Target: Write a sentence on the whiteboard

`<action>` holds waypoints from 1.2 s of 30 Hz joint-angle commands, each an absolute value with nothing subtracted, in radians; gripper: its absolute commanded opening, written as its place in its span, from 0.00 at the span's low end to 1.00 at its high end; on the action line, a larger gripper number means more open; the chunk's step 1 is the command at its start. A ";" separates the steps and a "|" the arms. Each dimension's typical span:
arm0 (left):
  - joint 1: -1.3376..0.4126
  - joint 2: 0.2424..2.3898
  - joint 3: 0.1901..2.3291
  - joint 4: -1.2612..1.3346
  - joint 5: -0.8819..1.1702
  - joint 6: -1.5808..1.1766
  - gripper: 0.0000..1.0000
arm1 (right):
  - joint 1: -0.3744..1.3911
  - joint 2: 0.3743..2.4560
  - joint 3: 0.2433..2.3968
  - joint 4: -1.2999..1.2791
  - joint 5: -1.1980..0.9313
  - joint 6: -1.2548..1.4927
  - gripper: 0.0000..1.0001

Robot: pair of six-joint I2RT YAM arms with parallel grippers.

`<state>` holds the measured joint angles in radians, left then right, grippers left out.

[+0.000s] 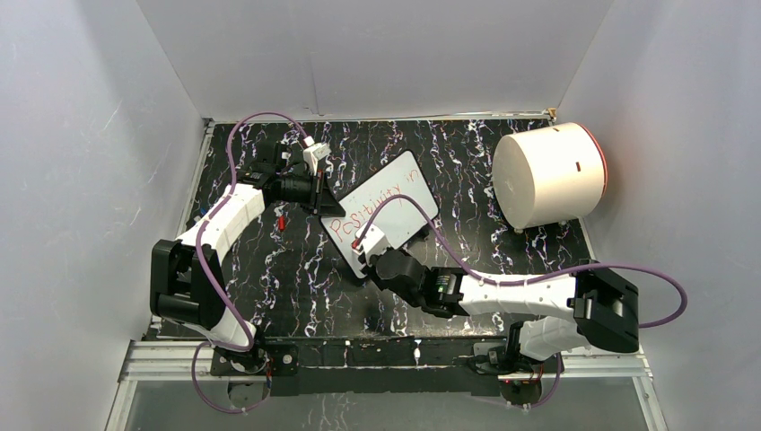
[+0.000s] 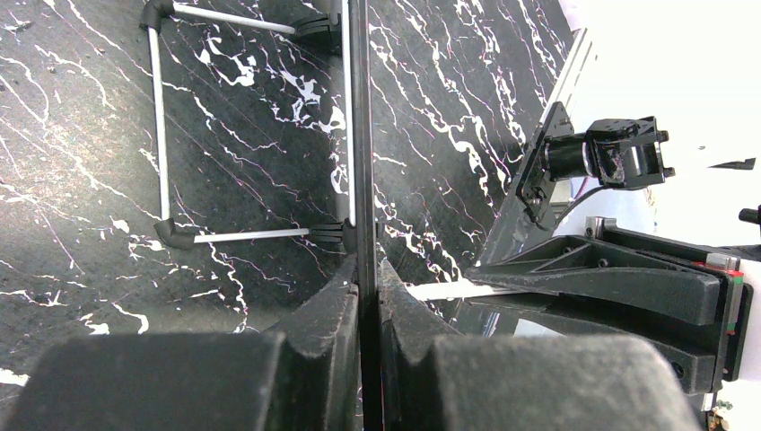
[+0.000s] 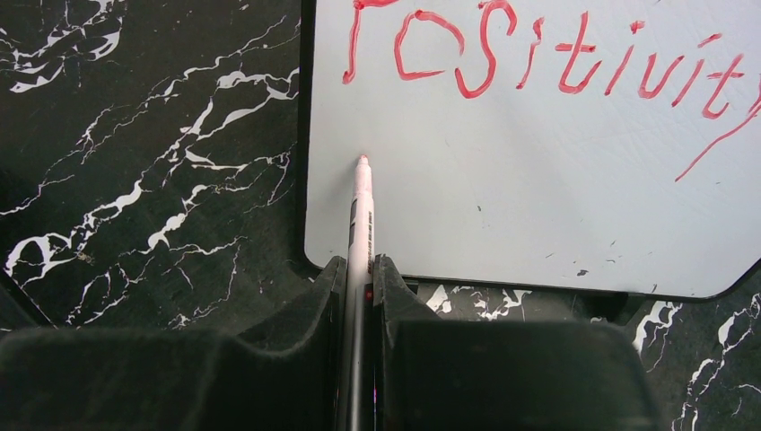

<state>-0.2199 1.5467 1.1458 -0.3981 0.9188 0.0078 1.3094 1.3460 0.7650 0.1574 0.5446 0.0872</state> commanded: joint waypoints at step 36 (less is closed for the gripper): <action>-0.227 1.573 1.136 -0.464 0.861 0.026 0.00 | 1.314 1.376 0.846 0.151 0.697 0.088 0.00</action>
<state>-0.2199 1.5467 1.1458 -0.3977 0.9207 0.0078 1.3151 1.3769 0.7959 0.1120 0.6521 0.0937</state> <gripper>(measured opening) 0.074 0.203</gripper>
